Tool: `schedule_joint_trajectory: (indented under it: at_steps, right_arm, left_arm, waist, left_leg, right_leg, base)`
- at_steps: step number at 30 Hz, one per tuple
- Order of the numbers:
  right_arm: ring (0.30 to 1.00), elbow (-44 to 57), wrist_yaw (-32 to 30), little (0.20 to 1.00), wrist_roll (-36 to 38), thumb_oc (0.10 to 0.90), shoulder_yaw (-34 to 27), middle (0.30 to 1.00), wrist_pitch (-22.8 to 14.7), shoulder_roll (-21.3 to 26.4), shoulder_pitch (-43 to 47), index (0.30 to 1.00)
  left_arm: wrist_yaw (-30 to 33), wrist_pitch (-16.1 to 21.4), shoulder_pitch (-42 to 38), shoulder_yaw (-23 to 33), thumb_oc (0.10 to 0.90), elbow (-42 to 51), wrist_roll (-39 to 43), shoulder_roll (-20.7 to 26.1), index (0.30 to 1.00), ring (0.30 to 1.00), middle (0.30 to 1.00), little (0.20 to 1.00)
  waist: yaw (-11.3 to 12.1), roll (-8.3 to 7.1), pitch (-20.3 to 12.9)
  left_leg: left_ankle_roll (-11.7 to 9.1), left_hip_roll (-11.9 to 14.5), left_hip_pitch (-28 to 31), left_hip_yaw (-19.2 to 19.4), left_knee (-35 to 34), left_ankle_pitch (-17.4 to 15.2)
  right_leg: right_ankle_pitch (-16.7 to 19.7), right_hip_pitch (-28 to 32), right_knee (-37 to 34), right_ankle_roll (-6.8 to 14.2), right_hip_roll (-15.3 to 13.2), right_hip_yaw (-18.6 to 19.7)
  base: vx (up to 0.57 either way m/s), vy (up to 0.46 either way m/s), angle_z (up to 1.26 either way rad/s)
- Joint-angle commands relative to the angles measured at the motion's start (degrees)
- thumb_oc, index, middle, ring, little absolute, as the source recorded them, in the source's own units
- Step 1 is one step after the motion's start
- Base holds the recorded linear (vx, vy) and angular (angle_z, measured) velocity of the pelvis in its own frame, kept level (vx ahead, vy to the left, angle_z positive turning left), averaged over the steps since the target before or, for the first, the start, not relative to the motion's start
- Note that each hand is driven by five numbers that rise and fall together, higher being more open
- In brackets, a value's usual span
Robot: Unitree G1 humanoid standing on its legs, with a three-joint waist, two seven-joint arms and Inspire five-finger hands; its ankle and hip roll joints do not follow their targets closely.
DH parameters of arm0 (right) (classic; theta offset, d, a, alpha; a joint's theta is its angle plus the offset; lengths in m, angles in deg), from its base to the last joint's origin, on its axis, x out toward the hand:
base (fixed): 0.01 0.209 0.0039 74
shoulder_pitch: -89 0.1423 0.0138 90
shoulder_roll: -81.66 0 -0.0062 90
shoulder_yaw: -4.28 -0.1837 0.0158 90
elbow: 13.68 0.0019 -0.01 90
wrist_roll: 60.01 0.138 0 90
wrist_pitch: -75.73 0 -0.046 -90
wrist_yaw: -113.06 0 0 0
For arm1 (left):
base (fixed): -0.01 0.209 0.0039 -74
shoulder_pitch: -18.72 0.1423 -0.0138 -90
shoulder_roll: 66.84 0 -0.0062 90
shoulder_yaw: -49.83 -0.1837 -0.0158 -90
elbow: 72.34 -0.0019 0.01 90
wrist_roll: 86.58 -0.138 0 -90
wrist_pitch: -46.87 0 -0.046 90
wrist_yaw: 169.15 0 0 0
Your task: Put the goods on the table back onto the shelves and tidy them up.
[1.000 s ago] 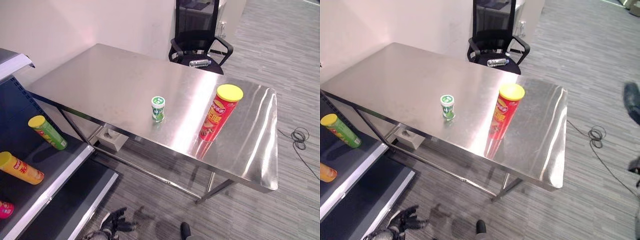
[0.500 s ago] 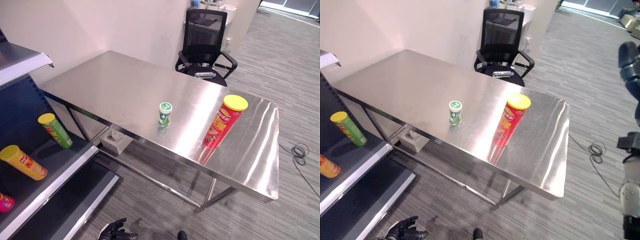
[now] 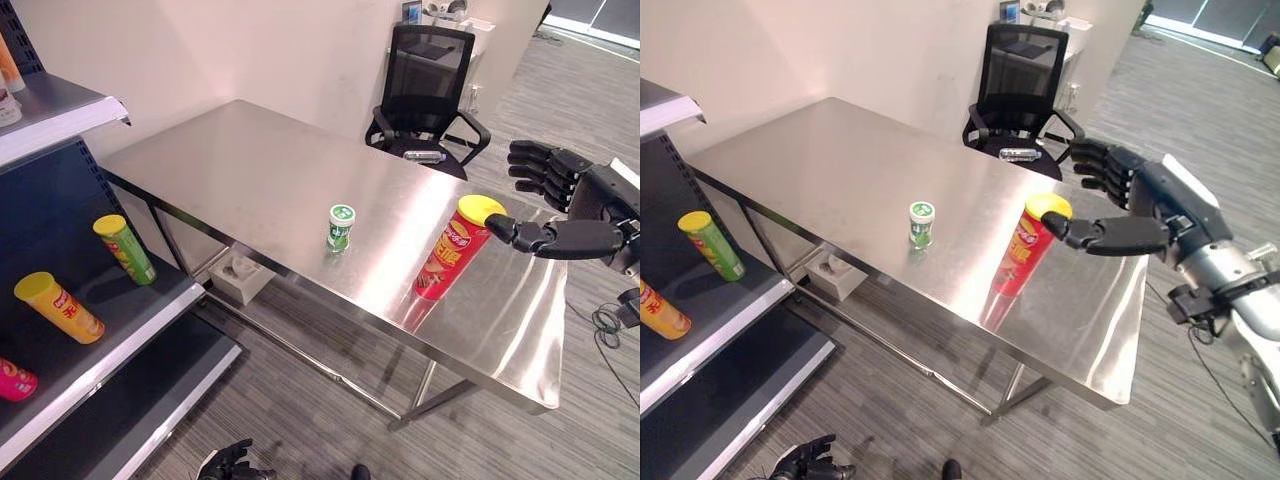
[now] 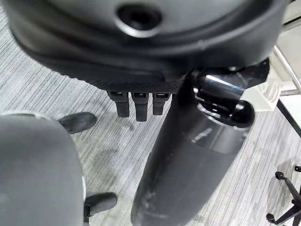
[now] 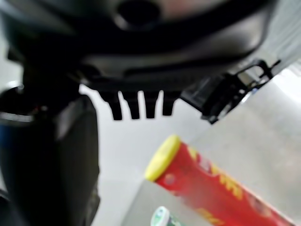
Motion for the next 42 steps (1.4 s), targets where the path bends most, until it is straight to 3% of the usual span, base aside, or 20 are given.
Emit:
schedule_joint_trajectory:
  at_steps: [1,10,17,28,30,40,42]
  right_arm:
    - [0.9,-2.7,-3.1,0.9,-2.1,0.8,-4.9,0.9,-3.1,4.5,9.6,0.9]
    - [0.9,-4.1,-4.0,0.9,-5.6,0.8,-4.0,0.9,-2.5,5.0,9.7,0.9]
    - [0.9,-8.2,-3.5,0.9,-7.1,0.8,2.9,0.9,-1.3,5.4,13.7,0.9]
    - [0.9,-10.7,-2.7,0.9,-5.9,0.8,7.0,0.9,-0.5,4.8,16.3,0.9]
    - [0.9,-13.1,-1.9,0.9,-5.4,0.8,12.7,0.9,0.4,4.9,20.7,0.9]
    - [0.9,-14.3,-1.6,0.9,-7.3,0.8,15.3,0.9,1.2,6.3,22.3,0.9]
    - [0.862,-14.3,-1.6,0.862,-7.3,0.775,15.4,0.862,1.2,6.3,22.4,0.862]
  left_arm:
    - [-0.7,3.0,-4.0,-2.6,0.8,-0.8,-0.5,0.4,0.9,0.9,0.9,0.9]
    - [-0.6,2.9,-4.1,-2.8,0.8,-0.7,-0.7,0.4,0.9,0.9,0.9,0.9]
    - [-0.7,2.7,-3.8,-3.7,0.8,-0.3,-0.3,0.6,0.9,0.9,0.9,0.9]
    - [-0.7,2.6,-3.7,-4.4,0.8,-0.7,-0.2,0.7,0.9,0.9,0.9,0.9]
    - [-0.6,2.6,-3.5,-4.8,0.8,-0.8,0.3,0.7,0.9,0.9,0.9,0.9]
    - [-0.5,2.5,-3.3,-5.0,0.8,-0.9,0.4,0.8,0.9,0.9,0.9,0.9]
    - [-0.5,2.5,-3.3,-4.9,0.8,-0.9,0.4,0.8,0.9,0.9,0.9,0.9]
  waist:
    - [3.0,-0.73,-0.3]
    - [3.2,-0.65,-0.1]
    - [4.1,-0.65,0.2]
    - [4.8,-0.73,0.2]
    - [5.4,-0.69,0.2]
    - [5.7,-0.93,0.2]
    - [5.6,-0.93,0.2]
  left_leg:
    - [-3.0,2.3,2.5,-3.3,0.3,-4.3]
    - [-3.1,2.3,2.3,-3.9,0.3,-4.1]
    - [-3.4,2.5,1.7,-4.6,0.3,-3.5]
    - [-3.7,2.7,1.2,-5.4,0.3,-3.1]
    - [-3.8,2.7,1.0,-5.8,0.3,-2.8]
    - [-3.8,2.7,1.0,-6.0,0.3,-2.8]
    - [-3.8,2.7,1.0,-6.0,0.3,-2.8]
  right_leg:
    - [-0.7,0.7,0.7,3.5,-1.4,-0.9]
    - [-0.9,0.9,0.7,3.4,-1.4,-1.4]
    - [-1.3,1.3,0.7,3.2,-1.2,-2.7]
    - [-1.6,1.7,0.7,3.1,-1.2,-3.6]
    - [-1.7,2.0,0.7,3.0,-1.2,-4.2]
    - [-1.8,2.1,0.7,2.9,-1.2,-4.4]
    - [-1.8,2.1,0.7,2.9,-1.2,-4.4]
  base:
    - [0.01,-0.029,0.05]
    - [0.0,-0.005,0.08]
    - [0.0,0.0,0.0]
    - [0.0,-0.008,0.08]
    - [-0.01,-0.006,0.02]
    - [0.0,0.0,0.05]
    - [0.0,0.0,0.0]
